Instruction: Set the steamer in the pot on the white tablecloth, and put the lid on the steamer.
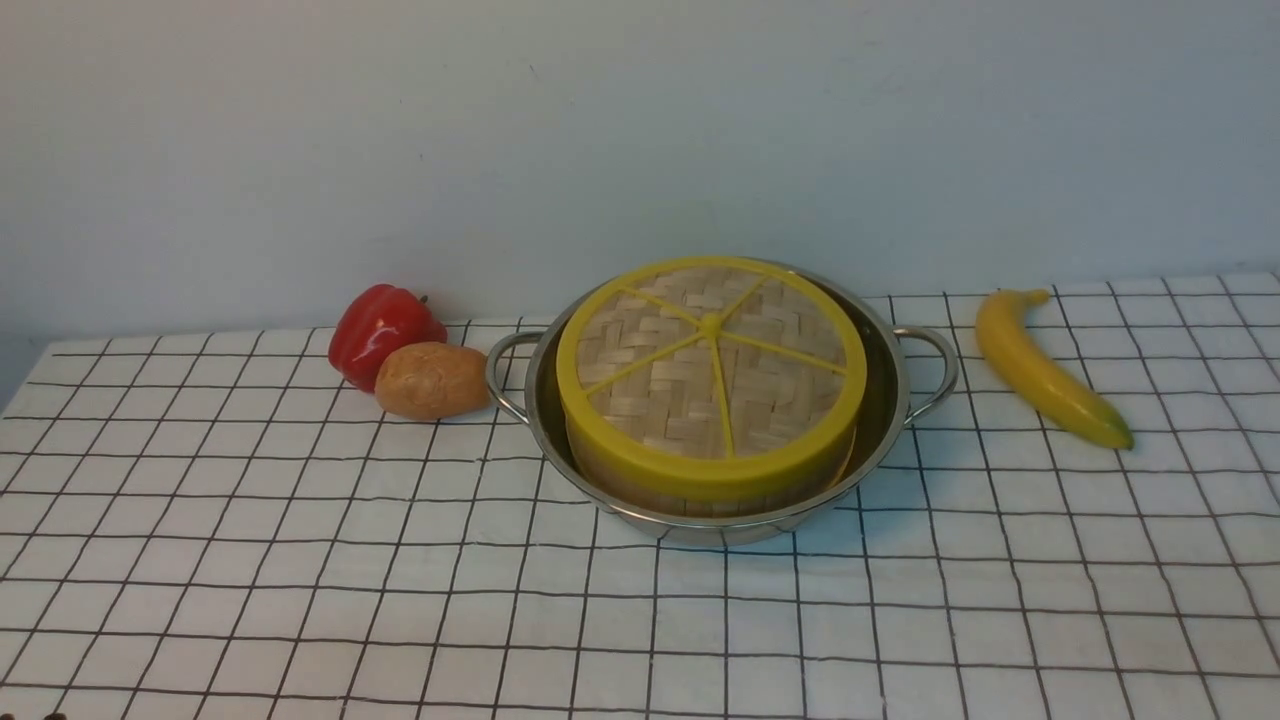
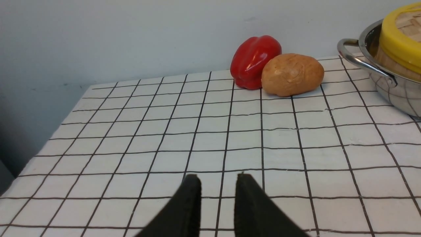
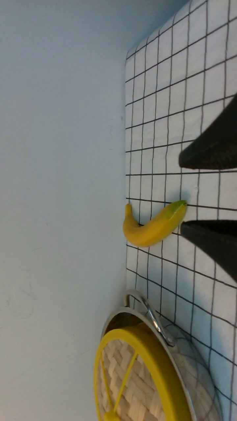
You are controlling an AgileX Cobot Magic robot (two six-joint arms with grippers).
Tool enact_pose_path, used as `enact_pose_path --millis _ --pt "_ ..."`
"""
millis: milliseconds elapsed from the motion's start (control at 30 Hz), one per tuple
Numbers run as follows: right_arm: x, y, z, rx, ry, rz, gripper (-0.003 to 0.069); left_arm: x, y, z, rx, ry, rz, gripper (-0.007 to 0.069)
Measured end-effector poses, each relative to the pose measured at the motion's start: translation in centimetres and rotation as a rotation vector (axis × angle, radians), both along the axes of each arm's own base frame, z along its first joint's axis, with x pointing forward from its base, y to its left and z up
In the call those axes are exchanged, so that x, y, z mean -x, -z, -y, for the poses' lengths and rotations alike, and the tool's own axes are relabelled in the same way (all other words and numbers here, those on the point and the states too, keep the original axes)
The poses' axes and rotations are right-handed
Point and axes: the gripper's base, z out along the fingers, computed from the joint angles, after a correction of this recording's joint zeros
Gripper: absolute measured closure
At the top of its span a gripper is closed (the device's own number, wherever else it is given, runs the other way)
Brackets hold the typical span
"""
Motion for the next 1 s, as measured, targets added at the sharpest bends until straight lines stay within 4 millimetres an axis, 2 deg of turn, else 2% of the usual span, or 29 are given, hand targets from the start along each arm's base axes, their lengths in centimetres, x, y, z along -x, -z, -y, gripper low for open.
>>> enact_pose_path --millis 67,267,1000 --pt "0.1 1.8 0.0 -0.002 0.003 -0.015 0.0419 0.0 0.0 0.0 0.000 0.000 0.000 0.0475" --pt "0.0 3.5 0.0 -0.008 0.005 -0.058 0.0419 0.0 0.0 0.0 0.000 0.000 0.001 0.0465" --pt "0.0 3.6 0.0 -0.011 0.004 -0.057 0.0419 0.0 0.0 0.0 0.001 0.000 0.002 0.0433"
